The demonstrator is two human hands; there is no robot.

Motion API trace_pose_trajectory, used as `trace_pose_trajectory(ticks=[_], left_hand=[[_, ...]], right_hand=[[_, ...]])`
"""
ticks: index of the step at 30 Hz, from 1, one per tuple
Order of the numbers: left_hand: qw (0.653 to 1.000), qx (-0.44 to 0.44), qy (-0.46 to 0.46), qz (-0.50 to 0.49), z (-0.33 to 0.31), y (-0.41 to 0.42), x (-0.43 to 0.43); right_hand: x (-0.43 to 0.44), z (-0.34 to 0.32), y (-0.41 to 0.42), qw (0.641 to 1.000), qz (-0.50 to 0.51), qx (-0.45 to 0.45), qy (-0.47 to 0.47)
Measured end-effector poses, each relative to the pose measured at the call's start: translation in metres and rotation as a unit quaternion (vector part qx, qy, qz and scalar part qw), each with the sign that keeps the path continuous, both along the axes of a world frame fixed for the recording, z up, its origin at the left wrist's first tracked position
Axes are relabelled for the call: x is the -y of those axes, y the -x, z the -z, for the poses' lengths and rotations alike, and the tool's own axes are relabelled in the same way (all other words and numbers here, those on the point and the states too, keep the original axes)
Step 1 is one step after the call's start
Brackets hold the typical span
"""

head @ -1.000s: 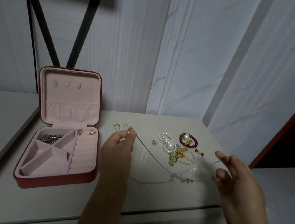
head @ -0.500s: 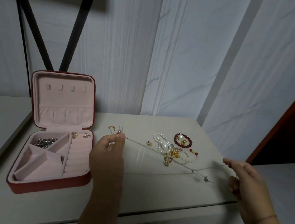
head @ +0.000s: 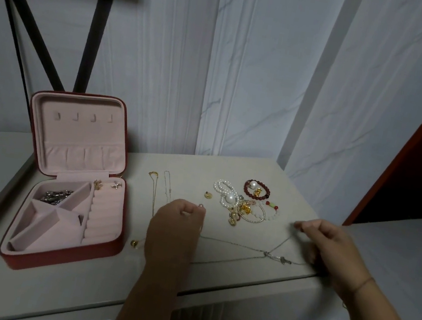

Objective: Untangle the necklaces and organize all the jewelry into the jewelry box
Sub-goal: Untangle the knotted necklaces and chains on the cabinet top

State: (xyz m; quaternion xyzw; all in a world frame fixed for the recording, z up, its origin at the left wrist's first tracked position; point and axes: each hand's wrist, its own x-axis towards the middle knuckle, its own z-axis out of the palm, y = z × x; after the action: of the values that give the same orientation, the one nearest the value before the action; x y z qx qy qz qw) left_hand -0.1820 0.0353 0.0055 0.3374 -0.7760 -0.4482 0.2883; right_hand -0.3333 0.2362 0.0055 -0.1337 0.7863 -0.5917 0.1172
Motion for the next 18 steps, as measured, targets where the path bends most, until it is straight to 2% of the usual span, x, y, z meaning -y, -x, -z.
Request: trace_pose_trajectory(ticks=[4,9,13,18], left_hand=[[0.994,0.093,0.053,0.039,0.008,0.004,-0.010],[0.979,0.158,0.125,0.039,0.008,0.008,-0.021],[0.958,0.179,0.218,0.044,0.009,0.012,-0.026],[0.966,0.107,0.184,0.147,0.015,0.026,-0.041]], right_hand=[[-0.003,0.000,0.002,0.993,0.009,-0.076,-0.095],[-0.003,0.002,-0.004,0.951,0.002,-0.185,-0.249],[0.009,0.006,-0.030,0.951,-0.090,-0.209,-0.210],[0.017,0.014,-0.036,0.945,-0.110,-0.226,-0.208]])
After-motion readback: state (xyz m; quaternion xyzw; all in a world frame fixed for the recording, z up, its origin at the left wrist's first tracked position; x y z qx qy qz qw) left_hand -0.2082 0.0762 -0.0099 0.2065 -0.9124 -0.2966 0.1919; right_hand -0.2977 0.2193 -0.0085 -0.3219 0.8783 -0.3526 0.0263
